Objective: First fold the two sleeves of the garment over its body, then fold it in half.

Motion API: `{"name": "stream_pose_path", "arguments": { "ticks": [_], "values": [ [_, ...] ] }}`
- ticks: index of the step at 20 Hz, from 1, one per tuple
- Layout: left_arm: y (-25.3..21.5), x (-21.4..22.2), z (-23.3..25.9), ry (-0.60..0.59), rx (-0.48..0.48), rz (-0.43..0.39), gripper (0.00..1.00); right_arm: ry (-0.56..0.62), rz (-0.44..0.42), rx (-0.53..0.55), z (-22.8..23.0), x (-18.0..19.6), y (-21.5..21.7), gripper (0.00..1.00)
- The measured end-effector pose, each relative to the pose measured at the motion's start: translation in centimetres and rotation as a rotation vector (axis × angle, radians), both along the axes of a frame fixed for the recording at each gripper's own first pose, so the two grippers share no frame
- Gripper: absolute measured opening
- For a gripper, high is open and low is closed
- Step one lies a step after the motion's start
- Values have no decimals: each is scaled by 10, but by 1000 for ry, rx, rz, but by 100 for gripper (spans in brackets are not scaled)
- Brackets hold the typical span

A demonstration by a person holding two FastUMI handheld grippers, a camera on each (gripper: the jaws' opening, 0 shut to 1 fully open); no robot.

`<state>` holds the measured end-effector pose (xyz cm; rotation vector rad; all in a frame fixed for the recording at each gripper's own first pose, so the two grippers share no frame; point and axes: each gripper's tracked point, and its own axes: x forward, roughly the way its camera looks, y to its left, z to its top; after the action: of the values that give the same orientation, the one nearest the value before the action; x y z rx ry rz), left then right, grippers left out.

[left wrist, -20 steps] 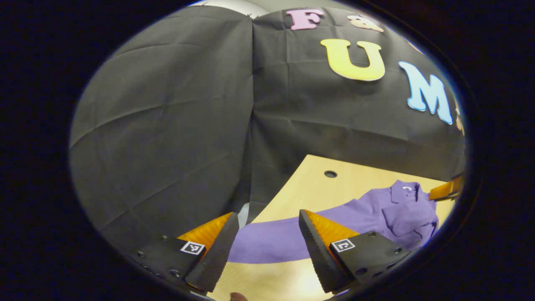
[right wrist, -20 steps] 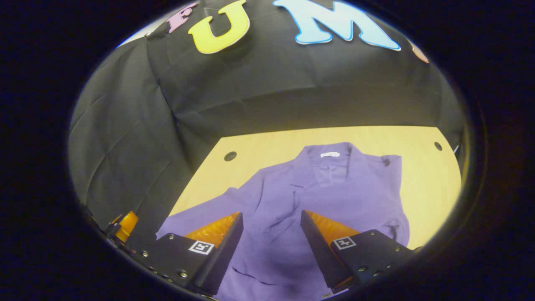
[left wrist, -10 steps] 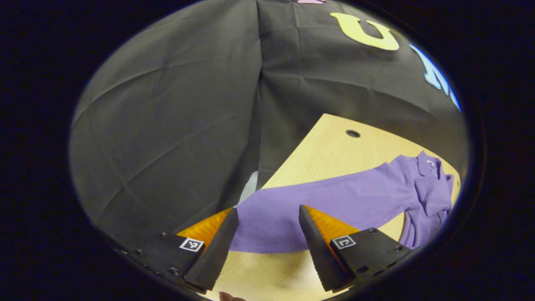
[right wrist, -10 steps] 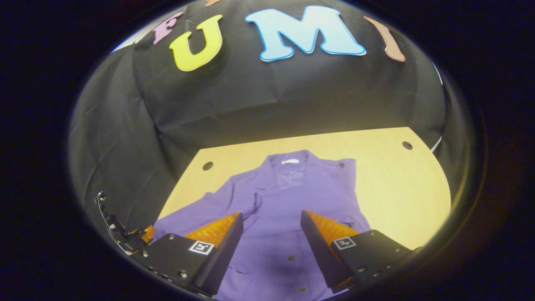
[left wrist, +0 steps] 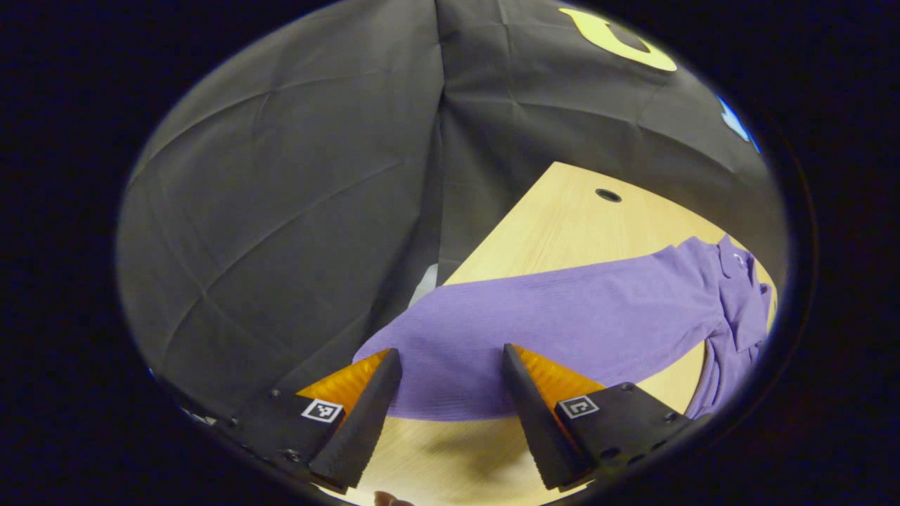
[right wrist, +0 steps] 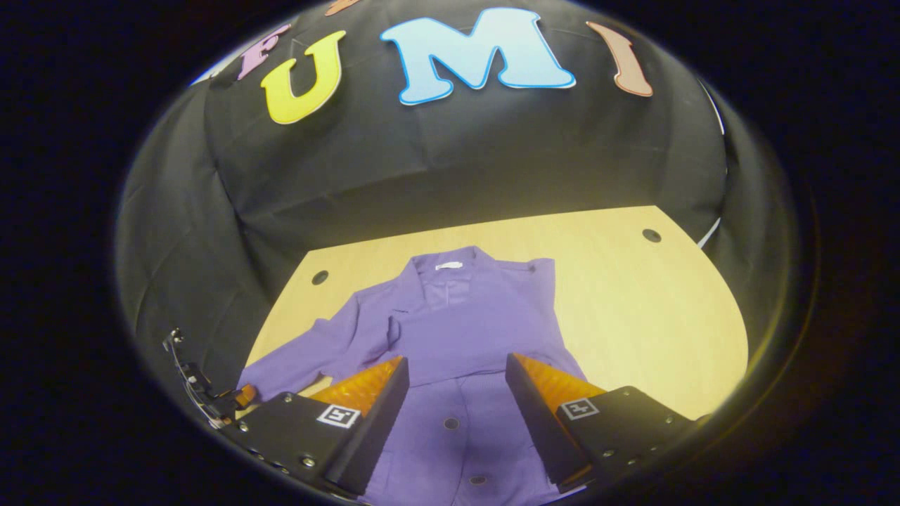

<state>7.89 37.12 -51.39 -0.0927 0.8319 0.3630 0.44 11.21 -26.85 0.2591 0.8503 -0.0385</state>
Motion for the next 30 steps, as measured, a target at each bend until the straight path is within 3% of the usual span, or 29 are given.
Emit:
{"name": "stream_pose_path", "arguments": {
  "ticks": [5,8,10,11,14,21,30],
  "values": [
    [-9,5,-2,3,-13,-22,95,2,-2,10,0,-1,1,88],
    [-18,10,-6,-6,-32,-35,82,12,-3,23,-3,-5,3,88],
    [-20,10,-6,7,-19,-40,62,12,-7,36,-3,-7,3,88],
    [-25,12,-4,-6,-45,-53,62,13,-9,37,-2,-8,2,88],
    [-30,17,-3,-18,-41,-13,13,16,-14,39,-3,-14,-4,88],
    [-35,22,2,55,55,-43,7,2,-39,56,4,-19,-28,88],
    [-131,63,78,-98,-5,-144,7,-31,-95,93,11,-41,-69,88]
  ]
}}
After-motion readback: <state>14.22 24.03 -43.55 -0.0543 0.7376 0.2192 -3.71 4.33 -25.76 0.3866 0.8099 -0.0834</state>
